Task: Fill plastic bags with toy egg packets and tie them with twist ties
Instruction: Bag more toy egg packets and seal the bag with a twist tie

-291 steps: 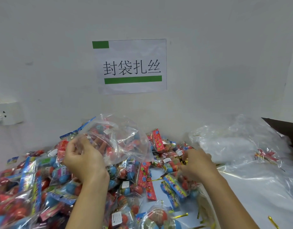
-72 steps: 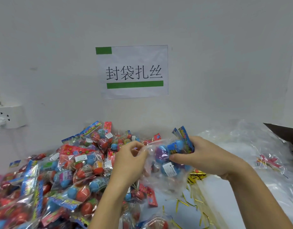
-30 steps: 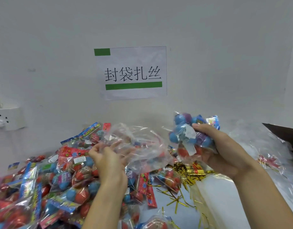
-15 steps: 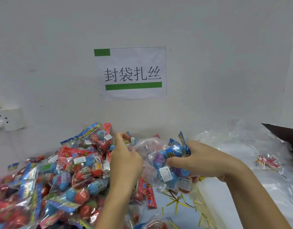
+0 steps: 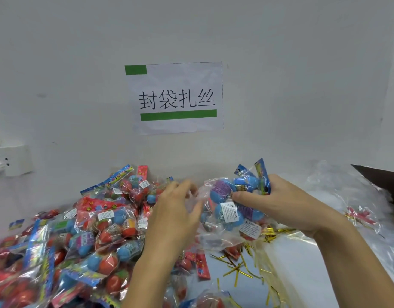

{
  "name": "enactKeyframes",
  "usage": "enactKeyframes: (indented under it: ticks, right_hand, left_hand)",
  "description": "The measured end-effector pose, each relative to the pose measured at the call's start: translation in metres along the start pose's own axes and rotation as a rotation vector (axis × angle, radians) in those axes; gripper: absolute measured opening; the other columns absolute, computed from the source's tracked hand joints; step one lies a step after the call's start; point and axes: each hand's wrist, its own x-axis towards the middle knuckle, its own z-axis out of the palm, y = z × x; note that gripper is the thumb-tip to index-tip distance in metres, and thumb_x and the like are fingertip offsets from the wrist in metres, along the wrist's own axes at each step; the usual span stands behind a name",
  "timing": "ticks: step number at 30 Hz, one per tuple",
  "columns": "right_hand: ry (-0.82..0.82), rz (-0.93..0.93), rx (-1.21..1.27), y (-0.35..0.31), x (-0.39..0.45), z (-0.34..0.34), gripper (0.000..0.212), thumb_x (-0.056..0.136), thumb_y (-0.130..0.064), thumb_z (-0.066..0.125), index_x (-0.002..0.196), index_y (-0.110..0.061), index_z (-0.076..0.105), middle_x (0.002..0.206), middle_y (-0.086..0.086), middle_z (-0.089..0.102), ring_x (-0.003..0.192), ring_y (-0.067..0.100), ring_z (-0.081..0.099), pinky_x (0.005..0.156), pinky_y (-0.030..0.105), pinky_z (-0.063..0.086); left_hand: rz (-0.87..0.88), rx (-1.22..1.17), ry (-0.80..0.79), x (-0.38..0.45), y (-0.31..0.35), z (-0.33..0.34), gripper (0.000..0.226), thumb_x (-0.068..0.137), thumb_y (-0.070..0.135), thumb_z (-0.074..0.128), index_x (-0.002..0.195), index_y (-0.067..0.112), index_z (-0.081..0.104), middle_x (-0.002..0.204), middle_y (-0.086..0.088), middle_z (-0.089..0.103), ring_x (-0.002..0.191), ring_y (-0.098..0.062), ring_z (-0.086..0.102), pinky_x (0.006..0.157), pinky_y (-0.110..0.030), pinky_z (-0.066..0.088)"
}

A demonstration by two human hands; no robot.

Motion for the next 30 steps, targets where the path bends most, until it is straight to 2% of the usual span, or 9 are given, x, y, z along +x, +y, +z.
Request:
enactKeyframes:
  ticks: [3,6,9,12,15,19,22,26,30]
  right_hand:
    - [0.040,-0.068,0.024,-0.002,-0.004,-0.005,0.029,0.081,-0.053,0.069,0.090,-0.026,0.075,0.086,0.002,0.077,0.073,0.008,0.071,0.060,0.019,0.053]
    - [0.110,-0.196,0.154,0.000,-0.010,-0.016,0.023,0.078,-0.056,0.067,0.094,-0.043,0.075,0.085,-0.011,0.078,0.072,-0.004,0.070,0.055,0.006,0.047]
    - [0.085,-0.303,0.436,0.003,-0.007,-0.019,0.038,0.078,-0.055,0.078,0.109,-0.032,0.075,0.108,0.001,0.077,0.101,0.016,0.073,0.076,0.019,0.056]
    - [-0.027,-0.342,0.651,0.006,0.002,-0.007,0.053,0.074,-0.050,0.083,0.116,-0.018,0.073,0.119,0.015,0.072,0.109,0.031,0.070,0.084,0.034,0.058]
    - [-0.082,-0.295,0.524,0.009,0.005,0.007,0.055,0.073,-0.055,0.082,0.116,-0.022,0.072,0.116,0.012,0.073,0.108,0.031,0.071,0.088,0.041,0.058]
    - [-0.129,-0.247,0.223,0.014,0.005,0.010,0.028,0.080,-0.035,0.078,0.106,-0.029,0.071,0.101,0.002,0.076,0.095,0.018,0.073,0.077,0.025,0.056]
    - [-0.038,-0.220,0.146,0.016,0.008,0.012,0.032,0.079,-0.022,0.086,0.103,-0.026,0.066,0.096,-0.002,0.075,0.090,0.016,0.074,0.072,0.025,0.057]
    - [0.134,-0.250,0.047,0.011,0.012,0.024,0.040,0.073,-0.026,0.090,0.102,-0.029,0.062,0.095,-0.012,0.073,0.087,0.011,0.073,0.071,0.029,0.061]
    - [0.138,-0.274,-0.041,0.013,0.015,0.029,0.040,0.074,-0.023,0.089,0.101,-0.029,0.062,0.093,-0.014,0.071,0.085,0.008,0.071,0.071,0.024,0.059]
  left_hand:
    - [-0.052,-0.056,0.100,0.001,-0.002,0.002,0.021,0.093,0.023,0.065,0.074,0.024,0.059,0.060,0.009,0.059,0.056,-0.005,0.054,0.050,-0.016,0.040]
    - [-0.103,-0.095,0.113,0.001,-0.002,0.002,0.024,0.092,0.016,0.065,0.070,0.023,0.058,0.049,0.006,0.054,0.048,-0.003,0.052,0.050,-0.014,0.040]
    - [-0.134,-0.114,0.110,0.001,0.001,0.002,0.024,0.091,0.014,0.065,0.070,0.022,0.058,0.050,0.005,0.055,0.046,-0.001,0.052,0.047,-0.011,0.038]
    - [-0.153,-0.163,0.087,0.000,0.005,0.003,0.022,0.091,0.014,0.065,0.070,0.020,0.060,0.051,0.002,0.058,0.043,-0.002,0.050,0.044,-0.011,0.038]
    - [-0.167,-0.231,0.027,0.000,0.004,0.000,0.015,0.093,0.015,0.064,0.078,0.017,0.066,0.057,-0.005,0.063,0.040,-0.006,0.046,0.039,-0.013,0.035]
    - [-0.219,-0.353,-0.052,0.001,0.001,-0.004,0.015,0.093,0.006,0.061,0.090,0.016,0.071,0.063,-0.011,0.066,0.041,-0.011,0.051,0.043,-0.023,0.043]
    - [-0.225,-0.379,-0.086,0.003,0.000,-0.006,0.012,0.094,0.016,0.066,0.083,0.016,0.070,0.066,-0.012,0.067,0.041,-0.014,0.052,0.044,-0.027,0.043]
    - [-0.223,-0.366,-0.057,0.003,-0.002,-0.005,0.016,0.097,0.014,0.061,0.085,0.021,0.070,0.069,-0.014,0.068,0.044,-0.015,0.052,0.047,-0.031,0.047]
    - [-0.249,-0.387,-0.038,0.004,-0.007,-0.009,0.018,0.097,0.018,0.064,0.082,0.019,0.072,0.059,-0.007,0.065,0.041,-0.012,0.053,0.042,-0.023,0.042]
